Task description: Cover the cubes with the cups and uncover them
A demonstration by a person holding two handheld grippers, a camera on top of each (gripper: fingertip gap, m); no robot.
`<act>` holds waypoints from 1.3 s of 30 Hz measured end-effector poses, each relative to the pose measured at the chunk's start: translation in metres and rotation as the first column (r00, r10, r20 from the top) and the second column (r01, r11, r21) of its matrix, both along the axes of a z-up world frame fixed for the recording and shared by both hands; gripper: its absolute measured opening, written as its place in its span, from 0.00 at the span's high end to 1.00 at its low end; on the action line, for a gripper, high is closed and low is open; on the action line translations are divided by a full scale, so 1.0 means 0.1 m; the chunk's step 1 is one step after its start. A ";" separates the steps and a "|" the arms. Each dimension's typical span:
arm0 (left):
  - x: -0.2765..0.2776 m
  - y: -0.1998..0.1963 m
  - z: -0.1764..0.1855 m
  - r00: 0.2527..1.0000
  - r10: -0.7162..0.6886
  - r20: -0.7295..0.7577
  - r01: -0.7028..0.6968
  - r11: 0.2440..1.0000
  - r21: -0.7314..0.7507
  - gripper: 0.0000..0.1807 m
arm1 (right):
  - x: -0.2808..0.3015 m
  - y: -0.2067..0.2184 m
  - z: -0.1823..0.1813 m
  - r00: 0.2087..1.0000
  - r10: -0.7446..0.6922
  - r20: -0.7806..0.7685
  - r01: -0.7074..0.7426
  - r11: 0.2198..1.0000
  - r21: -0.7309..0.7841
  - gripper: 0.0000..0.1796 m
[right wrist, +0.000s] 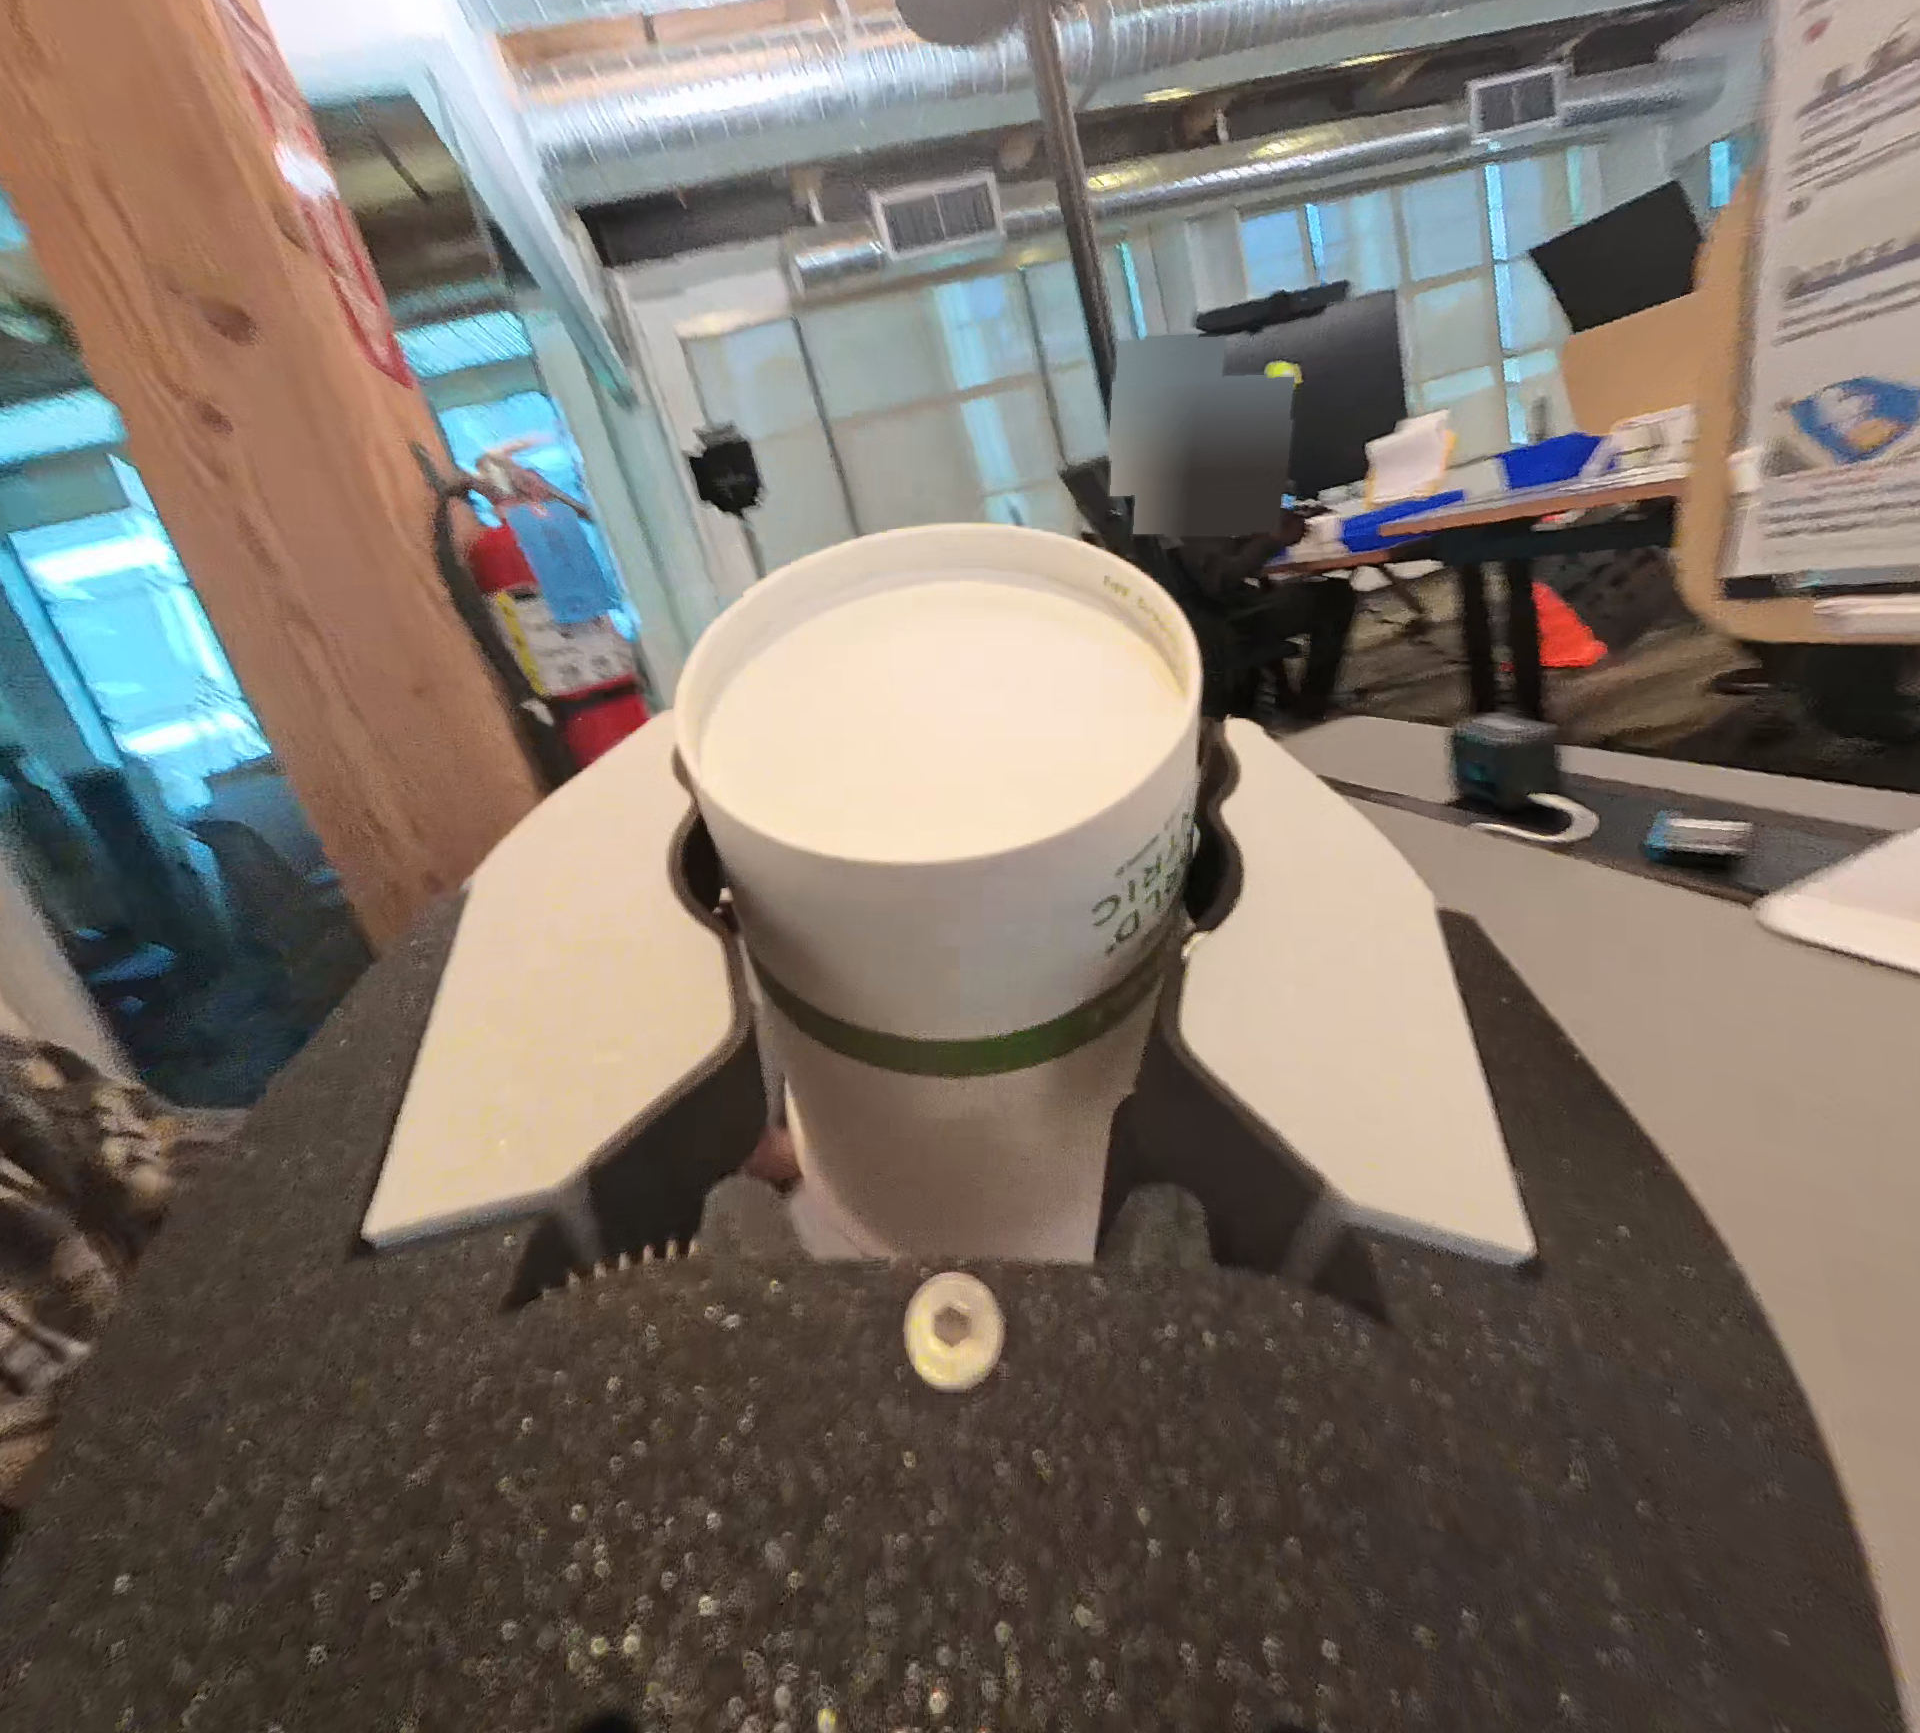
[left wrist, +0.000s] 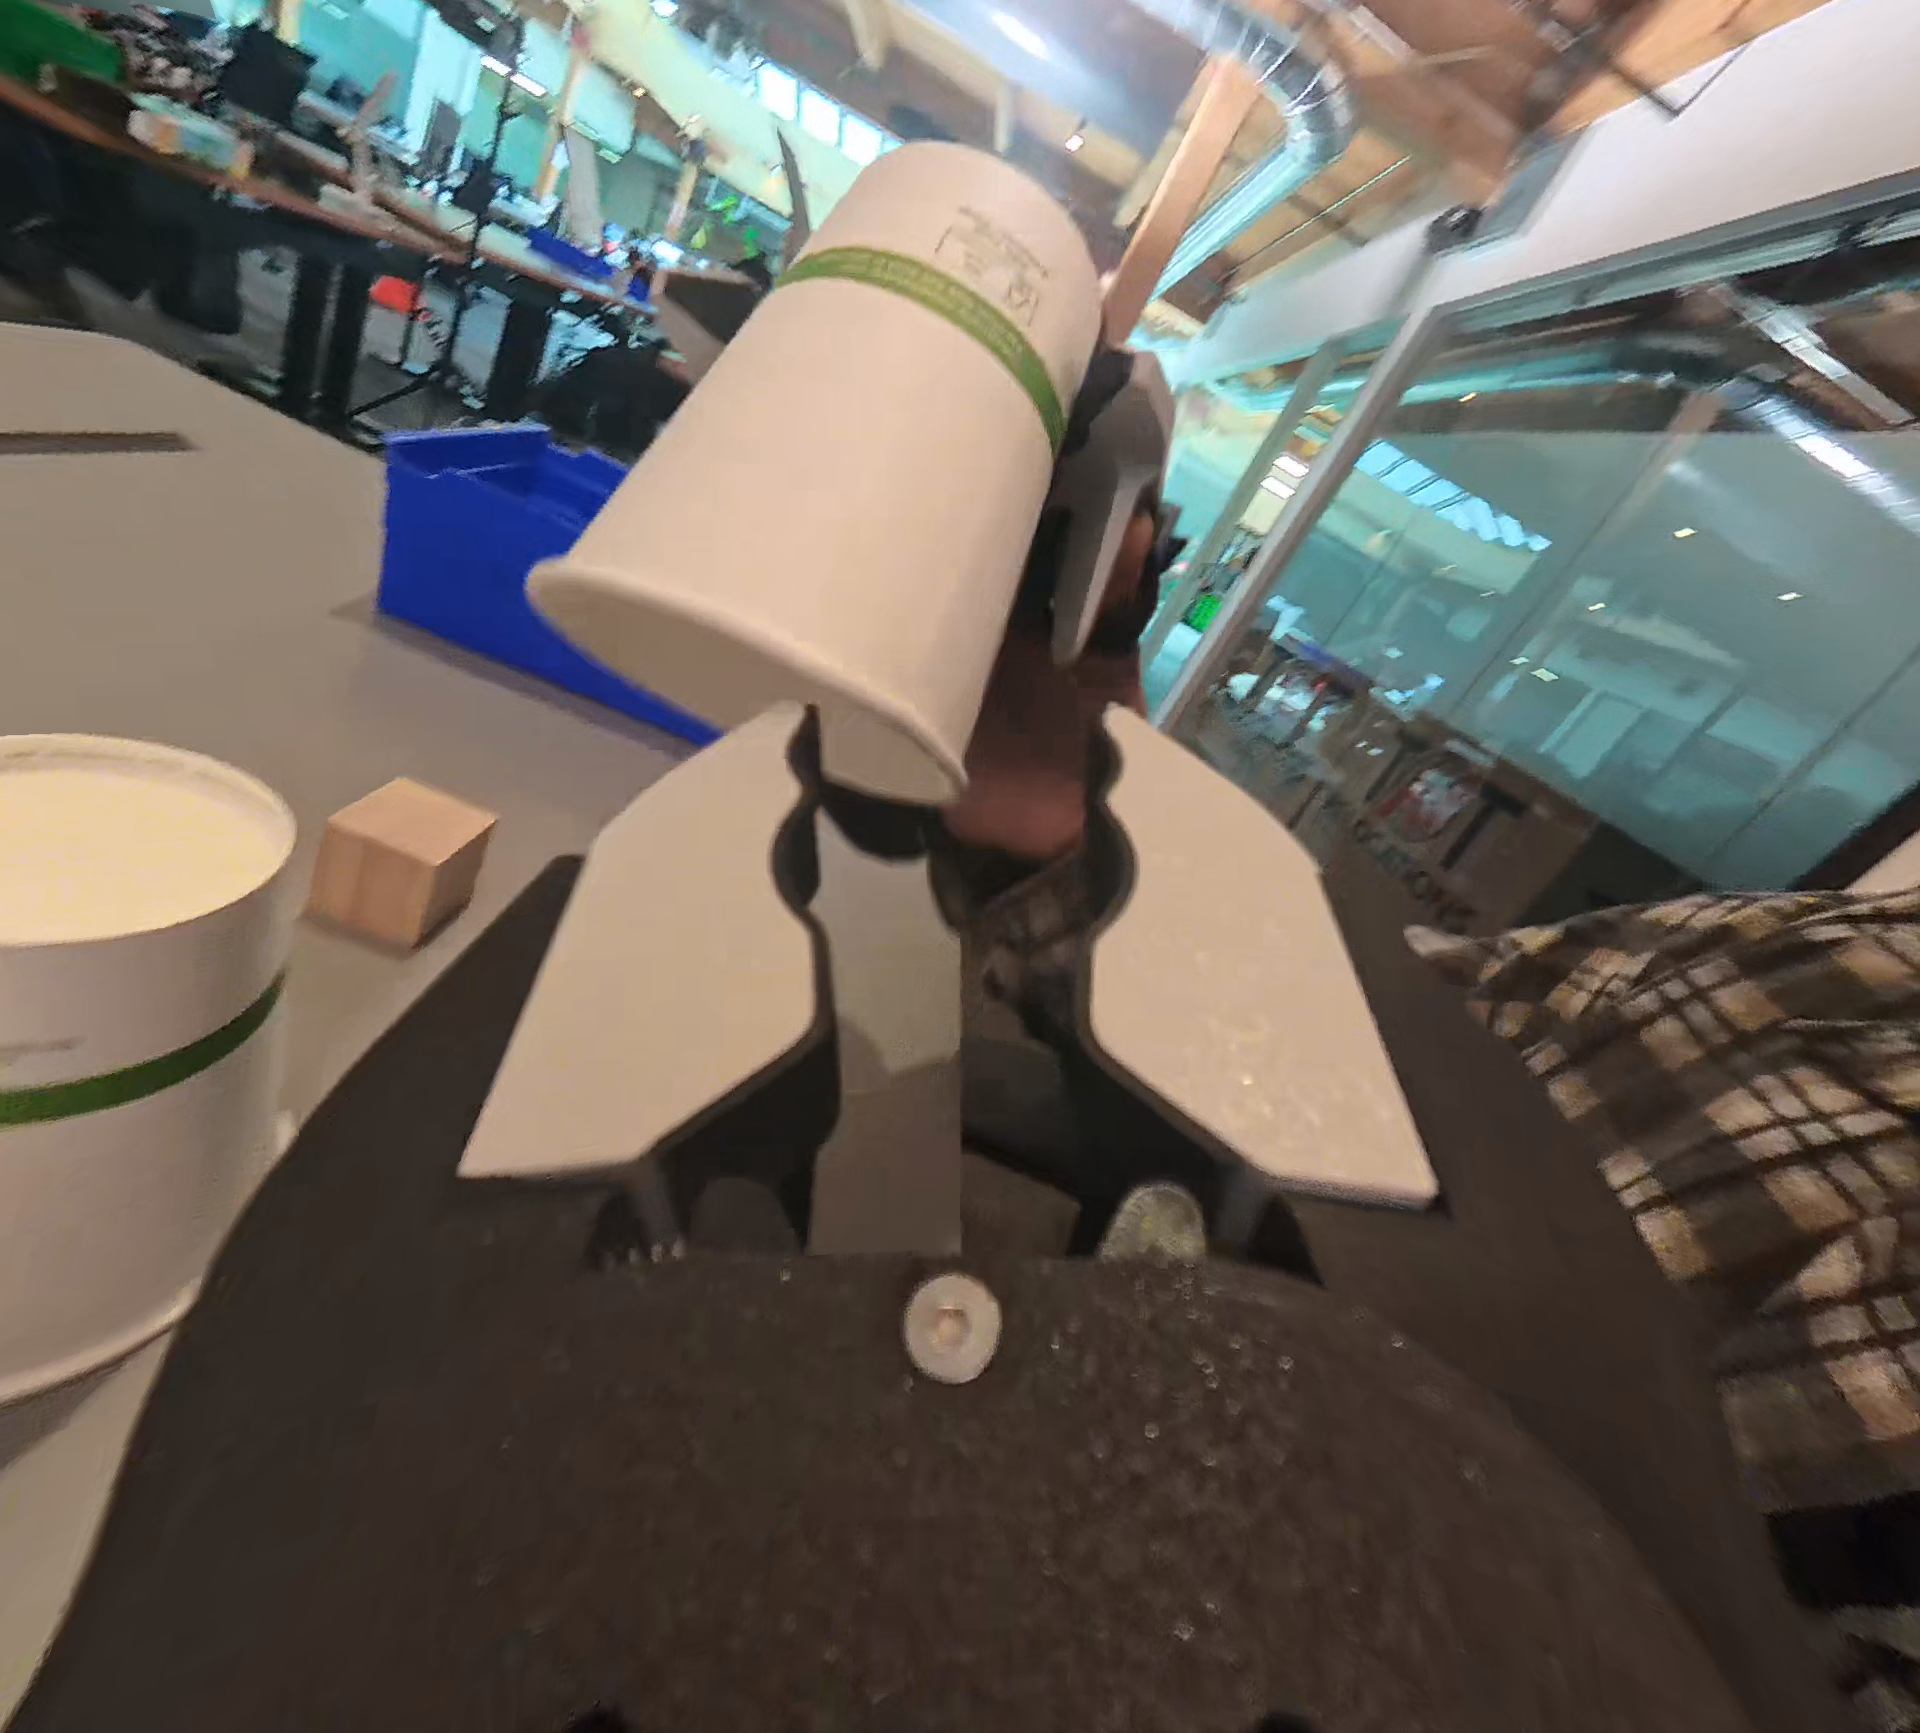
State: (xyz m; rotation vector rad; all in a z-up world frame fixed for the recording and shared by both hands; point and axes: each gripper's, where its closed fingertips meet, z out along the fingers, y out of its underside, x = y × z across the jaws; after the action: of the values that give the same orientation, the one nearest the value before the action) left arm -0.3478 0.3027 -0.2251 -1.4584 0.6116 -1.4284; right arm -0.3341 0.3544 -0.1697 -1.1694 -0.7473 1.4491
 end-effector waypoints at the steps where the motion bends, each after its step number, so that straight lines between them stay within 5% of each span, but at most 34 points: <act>1: -0.06 0.01 -0.01 0.999 0.020 -0.026 -0.020 1.000 0.005 0.71 | 0.08 0.08 0.01 0.998 -0.046 0.046 0.044 0.999 0.032 0.51; 9: -0.84 0.07 0.21 0.945 0.282 -0.164 -0.267 0.958 0.109 0.63 | 0.54 0.82 -0.37 0.864 -0.350 0.363 0.283 0.932 0.225 0.51; 15: -1.15 -0.09 0.52 0.923 0.360 -0.134 -0.335 0.925 0.178 0.64 | 0.46 1.06 -0.94 0.844 -0.313 0.435 0.276 0.950 0.148 0.51; 19: -1.16 -0.19 0.47 0.893 0.372 -0.253 -0.315 0.919 0.237 0.64 | 0.45 1.17 -1.21 0.809 -0.319 0.493 0.288 0.947 0.140 0.51; 39: -1.31 -0.30 0.38 0.854 0.401 -0.331 -0.314 0.905 0.286 0.66 | 0.34 1.14 -1.84 0.743 -0.227 0.630 0.235 0.969 0.072 0.44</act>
State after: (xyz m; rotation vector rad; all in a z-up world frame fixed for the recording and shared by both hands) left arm -0.4788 0.2730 -0.1867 -1.5827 0.6694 -0.7588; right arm -0.2999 0.4685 -0.3536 -1.7313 -1.0045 0.8296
